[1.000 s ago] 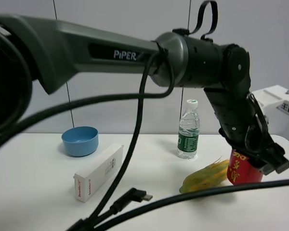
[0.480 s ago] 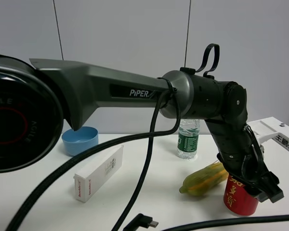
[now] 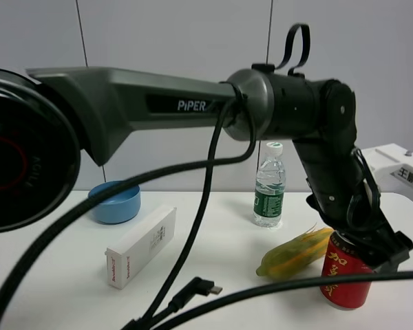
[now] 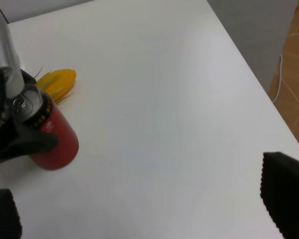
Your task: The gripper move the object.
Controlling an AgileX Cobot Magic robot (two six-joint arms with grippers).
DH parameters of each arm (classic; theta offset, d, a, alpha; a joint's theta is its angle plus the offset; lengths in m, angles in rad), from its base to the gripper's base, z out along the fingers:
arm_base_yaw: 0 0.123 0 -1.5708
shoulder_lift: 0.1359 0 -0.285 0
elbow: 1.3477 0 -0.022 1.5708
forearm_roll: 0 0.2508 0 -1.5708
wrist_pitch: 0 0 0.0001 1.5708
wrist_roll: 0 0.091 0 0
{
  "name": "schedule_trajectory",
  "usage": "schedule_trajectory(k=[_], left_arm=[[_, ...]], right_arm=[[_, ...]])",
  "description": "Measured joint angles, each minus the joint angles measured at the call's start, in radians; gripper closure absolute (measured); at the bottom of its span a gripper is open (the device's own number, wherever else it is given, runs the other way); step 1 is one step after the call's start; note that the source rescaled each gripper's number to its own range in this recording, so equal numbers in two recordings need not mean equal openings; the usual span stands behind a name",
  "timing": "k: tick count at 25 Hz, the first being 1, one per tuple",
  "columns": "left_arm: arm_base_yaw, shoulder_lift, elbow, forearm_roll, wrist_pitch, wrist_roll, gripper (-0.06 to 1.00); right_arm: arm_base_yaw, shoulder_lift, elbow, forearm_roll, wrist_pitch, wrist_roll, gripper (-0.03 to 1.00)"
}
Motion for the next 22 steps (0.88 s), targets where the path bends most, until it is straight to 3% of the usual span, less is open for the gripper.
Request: schedule_trajectory(k=[5,12,17,22], left_arm=[[0.017,-0.09,-0.151,0.047,0.256,-0.013,0.15],[0.101,-0.318,-0.144,0.118,0.311,-0.094,0.14],[0.188,-0.575,0.09,0.235,0.311,-0.121,0.14],[0.335,-0.824,0.413,0.306,0.312,-0.195,0.14]], right_arm=[[0.0,0.0,0.0,0.0,0.0,0.0,-0.03],[0.0,0.0,0.0,0.0,0.0,0.0,-0.03],[0.0,0.0,0.0,0.0,0.0,0.0,-0.03],[0.0,0.0,0.0,0.0,0.0,0.0,-0.03]])
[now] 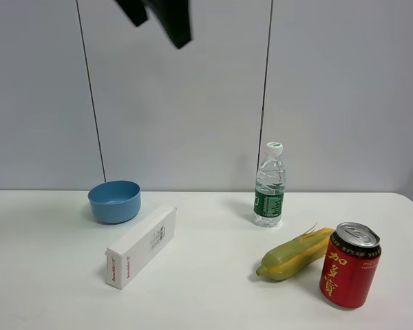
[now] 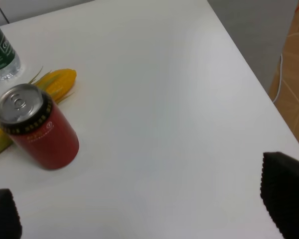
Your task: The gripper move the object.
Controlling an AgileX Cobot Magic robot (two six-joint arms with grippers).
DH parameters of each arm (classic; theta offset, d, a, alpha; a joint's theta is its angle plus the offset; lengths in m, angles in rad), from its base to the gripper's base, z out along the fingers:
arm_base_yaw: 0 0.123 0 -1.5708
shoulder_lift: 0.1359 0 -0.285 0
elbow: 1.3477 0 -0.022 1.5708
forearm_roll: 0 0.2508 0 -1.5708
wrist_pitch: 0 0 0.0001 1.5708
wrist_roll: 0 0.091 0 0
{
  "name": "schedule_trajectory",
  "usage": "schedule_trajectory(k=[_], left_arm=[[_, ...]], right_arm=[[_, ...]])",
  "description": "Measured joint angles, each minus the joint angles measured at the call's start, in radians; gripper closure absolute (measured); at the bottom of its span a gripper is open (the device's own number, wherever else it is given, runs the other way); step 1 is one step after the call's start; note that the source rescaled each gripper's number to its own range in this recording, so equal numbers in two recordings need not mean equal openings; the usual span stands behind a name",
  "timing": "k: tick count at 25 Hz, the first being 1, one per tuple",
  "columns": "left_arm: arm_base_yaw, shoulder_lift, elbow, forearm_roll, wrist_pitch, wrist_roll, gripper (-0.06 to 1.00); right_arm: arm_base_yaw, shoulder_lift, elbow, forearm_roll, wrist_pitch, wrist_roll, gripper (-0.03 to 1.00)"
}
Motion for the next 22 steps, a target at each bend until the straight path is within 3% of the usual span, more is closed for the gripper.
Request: schedule_trajectory(k=[7,14,22], left_arm=[[0.225,-0.387,0.404,0.004,0.002,-0.153,0.14],[0.434,-0.826,0.76,0.004,0.002,-0.19,0.13],[0.564,-1.283,1.056,-0.007,0.006,-0.261,0.13]], right_arm=[[0.0,0.0,0.0,0.0,0.0,0.0,-0.03],[0.0,0.0,0.0,0.0,0.0,0.0,-0.03],[0.0,0.0,0.0,0.0,0.0,0.0,-0.03]])
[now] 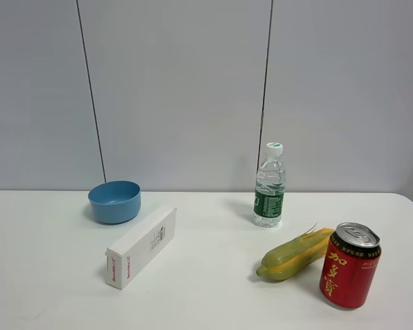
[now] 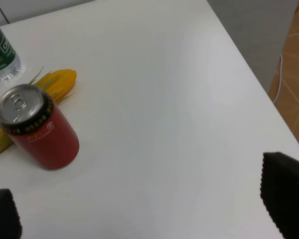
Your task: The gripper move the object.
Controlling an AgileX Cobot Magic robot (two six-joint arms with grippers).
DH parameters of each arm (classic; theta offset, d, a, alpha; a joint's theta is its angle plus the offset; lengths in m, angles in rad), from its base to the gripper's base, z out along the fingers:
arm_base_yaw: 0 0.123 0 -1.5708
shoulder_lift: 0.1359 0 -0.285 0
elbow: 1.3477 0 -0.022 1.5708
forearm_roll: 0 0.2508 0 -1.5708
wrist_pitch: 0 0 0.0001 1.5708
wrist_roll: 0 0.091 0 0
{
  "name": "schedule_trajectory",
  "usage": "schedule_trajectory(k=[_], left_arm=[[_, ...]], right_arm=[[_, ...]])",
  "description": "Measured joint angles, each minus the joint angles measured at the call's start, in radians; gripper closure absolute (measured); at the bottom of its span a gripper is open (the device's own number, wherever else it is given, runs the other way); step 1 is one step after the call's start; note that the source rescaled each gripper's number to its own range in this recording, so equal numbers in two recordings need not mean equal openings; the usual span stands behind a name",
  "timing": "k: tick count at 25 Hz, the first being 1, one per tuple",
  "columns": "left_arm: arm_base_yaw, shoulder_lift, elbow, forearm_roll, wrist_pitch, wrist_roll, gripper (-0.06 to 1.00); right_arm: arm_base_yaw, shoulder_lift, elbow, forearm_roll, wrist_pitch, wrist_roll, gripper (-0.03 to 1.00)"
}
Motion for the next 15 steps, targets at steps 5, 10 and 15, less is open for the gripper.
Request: schedule_trajectory(k=[5,10,15], left_arm=[[0.036,-0.214,0.138,-0.039,0.0,-0.071,0.13],[0.056,-0.388,0.282,-0.113,-0.028,-0.076,0.14],[0.056,-0.425,0.348,-0.151,-0.09,-0.072,0.14]], right_arm=[[0.0,0.0,0.0,0.0,0.0,0.0,-0.03],[0.0,0.0,0.0,0.0,0.0,0.0,-0.03],[0.0,0.0,0.0,0.0,0.0,0.0,-0.03]])
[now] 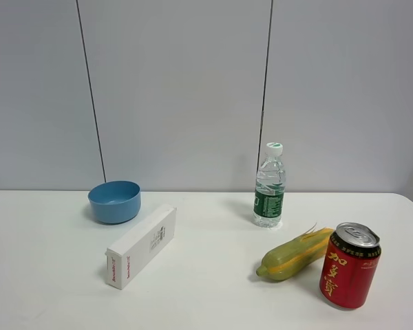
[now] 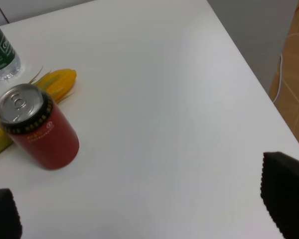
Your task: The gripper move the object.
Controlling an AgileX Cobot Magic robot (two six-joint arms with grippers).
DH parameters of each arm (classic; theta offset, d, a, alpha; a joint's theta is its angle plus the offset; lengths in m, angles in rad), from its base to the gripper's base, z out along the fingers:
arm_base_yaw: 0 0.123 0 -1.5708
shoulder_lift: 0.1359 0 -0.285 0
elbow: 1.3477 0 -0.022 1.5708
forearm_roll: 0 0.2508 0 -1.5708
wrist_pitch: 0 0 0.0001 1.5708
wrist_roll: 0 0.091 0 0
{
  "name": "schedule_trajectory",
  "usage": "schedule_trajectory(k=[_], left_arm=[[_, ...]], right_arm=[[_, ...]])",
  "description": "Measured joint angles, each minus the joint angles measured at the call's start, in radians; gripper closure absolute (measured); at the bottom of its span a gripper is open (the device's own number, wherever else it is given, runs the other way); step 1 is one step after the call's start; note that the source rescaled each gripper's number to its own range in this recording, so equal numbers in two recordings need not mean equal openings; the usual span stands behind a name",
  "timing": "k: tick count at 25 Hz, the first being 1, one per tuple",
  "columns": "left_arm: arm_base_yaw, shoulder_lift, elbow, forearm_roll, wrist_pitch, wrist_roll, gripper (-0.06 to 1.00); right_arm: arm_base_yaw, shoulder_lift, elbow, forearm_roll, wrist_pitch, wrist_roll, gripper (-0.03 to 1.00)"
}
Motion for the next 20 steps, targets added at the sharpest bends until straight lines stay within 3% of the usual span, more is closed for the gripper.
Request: schedule_trajectory(k=[7,20], left_arm=[[0.0,-0.005,0.033,-0.026,-0.064,0.089,0.14],[0.0,-0.005,0.033,-0.032,-0.067,0.098,0.14]], right_arm=[[0.0,0.0,0.0,0.0,0.0,0.0,-0.03],[0.0,0.0,0.0,0.0,0.0,-0.002,-0.03]])
